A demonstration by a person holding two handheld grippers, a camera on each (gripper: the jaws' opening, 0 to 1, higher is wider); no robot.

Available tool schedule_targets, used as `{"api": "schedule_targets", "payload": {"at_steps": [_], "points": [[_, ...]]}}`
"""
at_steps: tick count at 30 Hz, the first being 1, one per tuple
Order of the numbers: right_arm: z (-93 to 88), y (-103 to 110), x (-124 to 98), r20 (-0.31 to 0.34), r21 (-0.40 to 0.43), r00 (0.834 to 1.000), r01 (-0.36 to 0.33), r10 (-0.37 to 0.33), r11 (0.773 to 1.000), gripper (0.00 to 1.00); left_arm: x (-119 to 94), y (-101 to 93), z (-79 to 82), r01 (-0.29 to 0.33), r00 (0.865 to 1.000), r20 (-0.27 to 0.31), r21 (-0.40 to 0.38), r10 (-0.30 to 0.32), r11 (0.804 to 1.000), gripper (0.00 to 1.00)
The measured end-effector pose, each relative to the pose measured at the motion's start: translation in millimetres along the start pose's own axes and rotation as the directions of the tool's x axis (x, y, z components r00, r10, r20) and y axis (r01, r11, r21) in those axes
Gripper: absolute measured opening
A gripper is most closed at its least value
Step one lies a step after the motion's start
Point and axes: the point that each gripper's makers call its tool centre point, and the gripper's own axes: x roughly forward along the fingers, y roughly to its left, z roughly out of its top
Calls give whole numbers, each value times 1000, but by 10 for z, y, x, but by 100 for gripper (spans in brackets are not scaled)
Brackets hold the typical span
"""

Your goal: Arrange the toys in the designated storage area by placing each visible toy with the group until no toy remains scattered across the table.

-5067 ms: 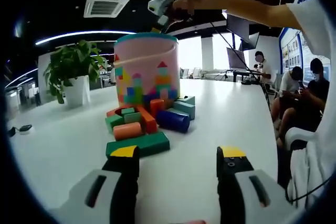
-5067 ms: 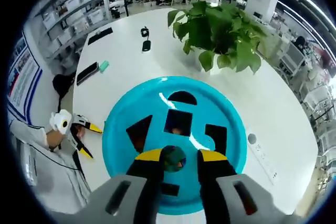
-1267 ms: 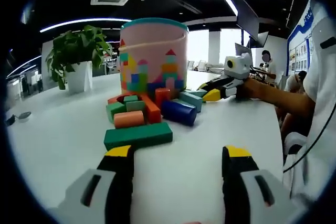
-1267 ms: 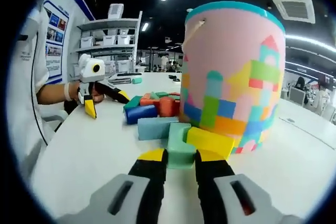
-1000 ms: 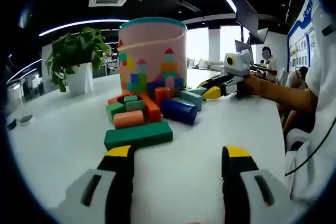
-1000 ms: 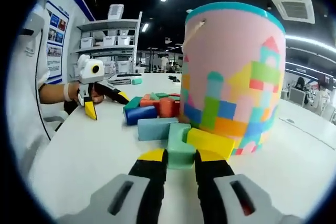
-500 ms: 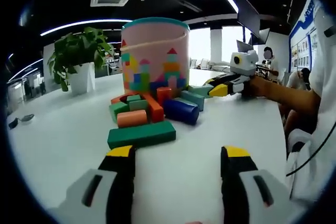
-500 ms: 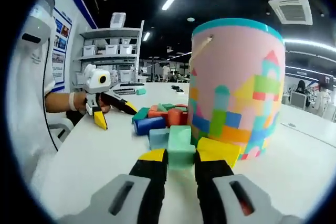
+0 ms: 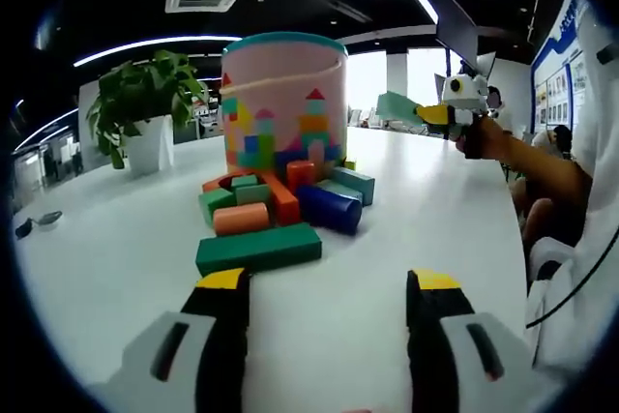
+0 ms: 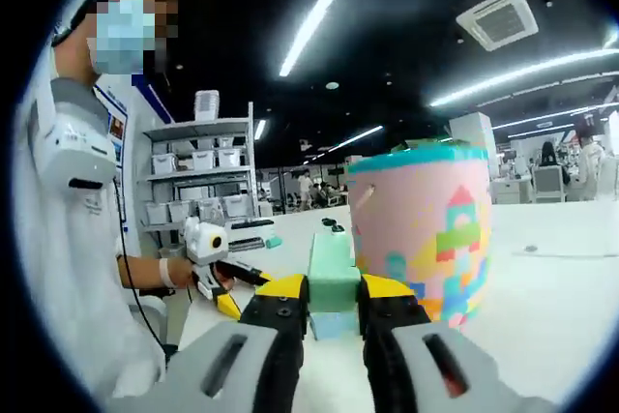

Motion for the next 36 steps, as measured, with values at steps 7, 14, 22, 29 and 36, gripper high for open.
{"api": "schedule_targets", "payload": {"at_steps": [7, 14, 22, 29, 36], "points": [[860, -97, 72, 56, -56, 998, -24, 27, 998, 20, 0, -6, -1, -1, 1000, 0, 0, 1, 1000, 68], [1283, -364, 400, -36, -159, 999, -6, 0, 987, 20, -5, -14, -1, -5, 1000, 0, 0, 5, 1000, 68], [1428, -654, 684, -165, -182, 985, 13, -44, 983, 20, -12, -13, 3, -7, 1000, 0, -2, 7, 1000, 68], [1467, -844, 953, -340, -224, 937, 8, -86, 974, 20, -18, -4, 7, -4, 1000, 1, -1, 4, 1000, 68], [1455, -1011, 1154, -520, -164, 847, 24, -107, 986, 20, -18, -7, 9, -2, 1000, 2, 1, 2, 1000, 68]]}}
